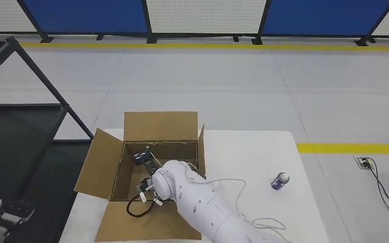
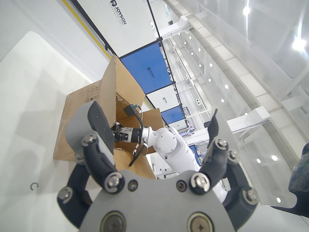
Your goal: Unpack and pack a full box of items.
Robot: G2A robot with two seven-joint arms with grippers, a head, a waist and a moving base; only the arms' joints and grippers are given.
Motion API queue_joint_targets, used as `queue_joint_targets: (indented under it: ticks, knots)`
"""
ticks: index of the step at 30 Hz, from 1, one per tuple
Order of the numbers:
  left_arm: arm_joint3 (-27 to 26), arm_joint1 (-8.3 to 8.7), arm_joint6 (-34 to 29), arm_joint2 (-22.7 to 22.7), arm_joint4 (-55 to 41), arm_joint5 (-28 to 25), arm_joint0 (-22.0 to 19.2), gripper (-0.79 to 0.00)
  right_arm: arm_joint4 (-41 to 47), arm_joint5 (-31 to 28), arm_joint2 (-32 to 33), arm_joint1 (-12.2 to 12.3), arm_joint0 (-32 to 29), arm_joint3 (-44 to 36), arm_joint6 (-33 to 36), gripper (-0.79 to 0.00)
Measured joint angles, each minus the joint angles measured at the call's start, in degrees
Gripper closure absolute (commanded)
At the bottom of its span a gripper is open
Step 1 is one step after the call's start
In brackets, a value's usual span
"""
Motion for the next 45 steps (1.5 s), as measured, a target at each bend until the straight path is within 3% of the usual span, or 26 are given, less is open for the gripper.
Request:
queue_joint_targets:
  ticks: [11,17,22,25,26,27,29,30,31,33,45]
  knots:
    - [-0.3,-0.30,-0.1,1.1,3.3,-0.7,0.5,-0.785,1.3,3.0,1.0,-0.5,-1.1,2.7,-4.5,-0.785]
    - [0.2,-0.35,5.1,4.5,15.4,-3.1,-1.3,-0.785,2.1,1.3,1.6,-0.4,-1.5,3.2,-6.4,-0.785]
    - [1.9,-0.04,8.0,9.5,26.3,-4.3,-5.2,-0.782,2.2,0.1,2.1,-0.3,-1.7,3.0,-8.4,-0.785]
    - [3.6,0.11,10.0,12.7,32.1,-4.6,-8.0,-0.505,2.3,0.1,2.5,-0.2,-1.8,3.2,-10.0,-0.785]
    - [4.1,0.15,10.5,13.5,33.8,-4.6,-8.8,-0.462,2.4,0.1,2.7,-0.2,-1.8,3.2,-10.3,-0.785]
    - [4.9,0.20,11.2,14.7,35.7,-4.6,-9.8,-0.366,2.5,0.0,2.9,-0.2,-1.9,3.3,-10.6,-0.785]
    - [5.6,0.25,11.4,16.4,37.3,-4.5,-11.0,-0.302,2.5,-0.1,3.1,-0.2,-1.9,3.5,-10.9,-0.785]
    - [5.9,0.28,11.2,17.2,37.4,-4.2,-11.6,-0.163,2.4,-0.3,3.2,-0.2,-1.9,3.6,-10.9,-0.785]
    - [5.9,0.30,11.1,17.6,37.4,-4.0,-11.8,-0.080,2.4,-0.3,3.3,-0.1,-1.9,3.7,-11.0,-0.785]
    - [5.8,0.35,11.0,18.2,37.9,-3.9,-12.2,0.000,2.3,-0.5,3.6,-0.1,-2.0,3.8,-11.1,-0.785]
    - [3.9,0.37,11.3,19.4,38.9,-4.7,-10.5,0.000,1.7,-2.0,4.6,-0.2,-2.3,4.6,-10.2,-0.785]
